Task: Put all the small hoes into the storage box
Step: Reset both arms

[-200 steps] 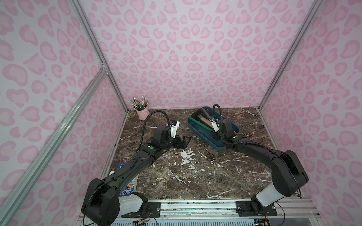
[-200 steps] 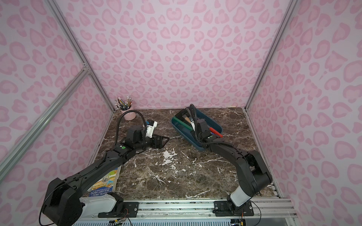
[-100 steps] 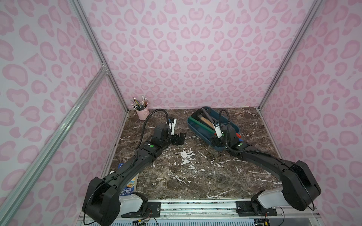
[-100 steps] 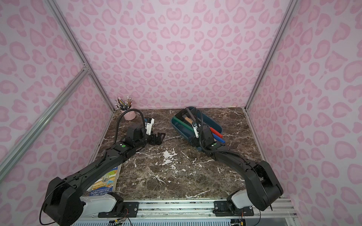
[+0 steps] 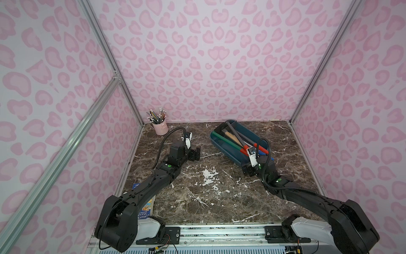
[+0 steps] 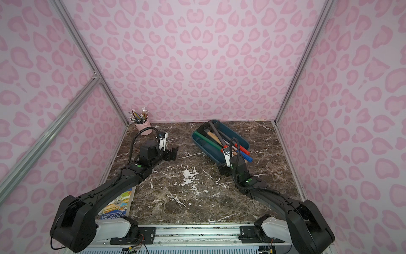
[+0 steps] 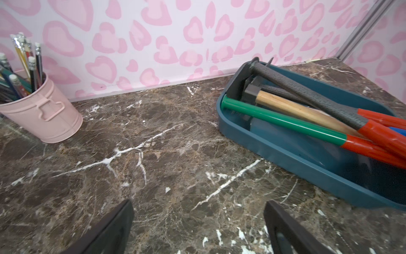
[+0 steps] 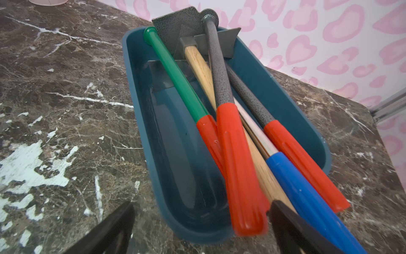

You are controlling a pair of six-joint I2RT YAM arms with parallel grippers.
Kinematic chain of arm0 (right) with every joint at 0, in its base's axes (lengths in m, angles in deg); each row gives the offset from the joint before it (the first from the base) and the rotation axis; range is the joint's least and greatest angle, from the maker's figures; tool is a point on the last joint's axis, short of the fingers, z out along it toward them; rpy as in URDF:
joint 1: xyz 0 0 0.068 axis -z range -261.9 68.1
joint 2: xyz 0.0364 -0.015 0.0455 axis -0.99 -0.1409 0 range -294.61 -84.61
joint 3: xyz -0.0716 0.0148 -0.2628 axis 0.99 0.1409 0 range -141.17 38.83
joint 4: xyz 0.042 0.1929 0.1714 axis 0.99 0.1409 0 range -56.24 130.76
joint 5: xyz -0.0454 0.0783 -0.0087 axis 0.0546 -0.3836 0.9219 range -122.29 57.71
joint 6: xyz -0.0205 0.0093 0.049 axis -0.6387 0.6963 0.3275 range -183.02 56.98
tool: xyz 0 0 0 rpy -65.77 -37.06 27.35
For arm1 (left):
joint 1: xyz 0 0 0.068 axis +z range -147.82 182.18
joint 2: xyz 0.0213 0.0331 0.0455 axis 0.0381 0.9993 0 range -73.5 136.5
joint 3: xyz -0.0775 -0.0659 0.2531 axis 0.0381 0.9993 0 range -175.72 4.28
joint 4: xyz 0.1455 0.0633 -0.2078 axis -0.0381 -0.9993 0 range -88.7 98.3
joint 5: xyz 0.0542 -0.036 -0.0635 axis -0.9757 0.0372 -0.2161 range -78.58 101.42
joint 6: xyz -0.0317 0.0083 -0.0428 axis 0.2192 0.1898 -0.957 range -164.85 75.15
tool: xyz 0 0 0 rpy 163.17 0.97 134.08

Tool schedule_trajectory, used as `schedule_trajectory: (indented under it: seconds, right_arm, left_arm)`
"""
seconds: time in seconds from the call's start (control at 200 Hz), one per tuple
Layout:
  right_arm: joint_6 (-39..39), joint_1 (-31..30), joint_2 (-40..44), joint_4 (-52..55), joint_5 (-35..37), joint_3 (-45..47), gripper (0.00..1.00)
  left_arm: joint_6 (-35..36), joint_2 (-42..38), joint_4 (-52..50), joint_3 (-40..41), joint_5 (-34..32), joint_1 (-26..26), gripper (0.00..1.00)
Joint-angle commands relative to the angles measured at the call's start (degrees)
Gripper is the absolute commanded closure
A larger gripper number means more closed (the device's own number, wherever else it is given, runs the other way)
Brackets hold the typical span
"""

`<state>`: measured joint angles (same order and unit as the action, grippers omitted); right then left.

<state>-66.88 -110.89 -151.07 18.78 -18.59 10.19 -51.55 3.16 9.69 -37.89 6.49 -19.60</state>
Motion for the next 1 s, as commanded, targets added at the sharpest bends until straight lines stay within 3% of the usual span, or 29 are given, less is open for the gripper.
schedule_trajectory:
  seconds: [0.0, 0.295, 0.47, 0.71, 0.995]
  right_arm:
    - [-0.06, 0.07, 2.72, -8.42, -0.29, 2.71, 0.0]
    - [2.1, 3.29, 7.44, -18.27, 5.63, 11.9, 0.03]
    - [2.75, 7.85, 7.44, -24.74, 7.1, 15.23, 0.02]
    - [-0.5, 13.46, 1.38, -33.53, 5.85, 16.58, 0.02]
    - [0.62, 22.64, -6.67, -49.16, -2.35, 20.33, 0.03]
  left_arm:
    - [1.19, -0.52, 11.0, 2.72, -0.6, 1.48, 0.04]
    - [4.18, 0.82, 29.41, 10.56, -14.69, 7.26, 0.05]
    - [9.43, 4.22, 37.53, 13.62, -12.07, 10.09, 0.05]
    - [10.64, 8.35, 49.69, 19.22, -9.14, 13.33, 0.06]
    - [9.65, 9.21, 66.27, 26.49, -8.21, 15.14, 0.06]
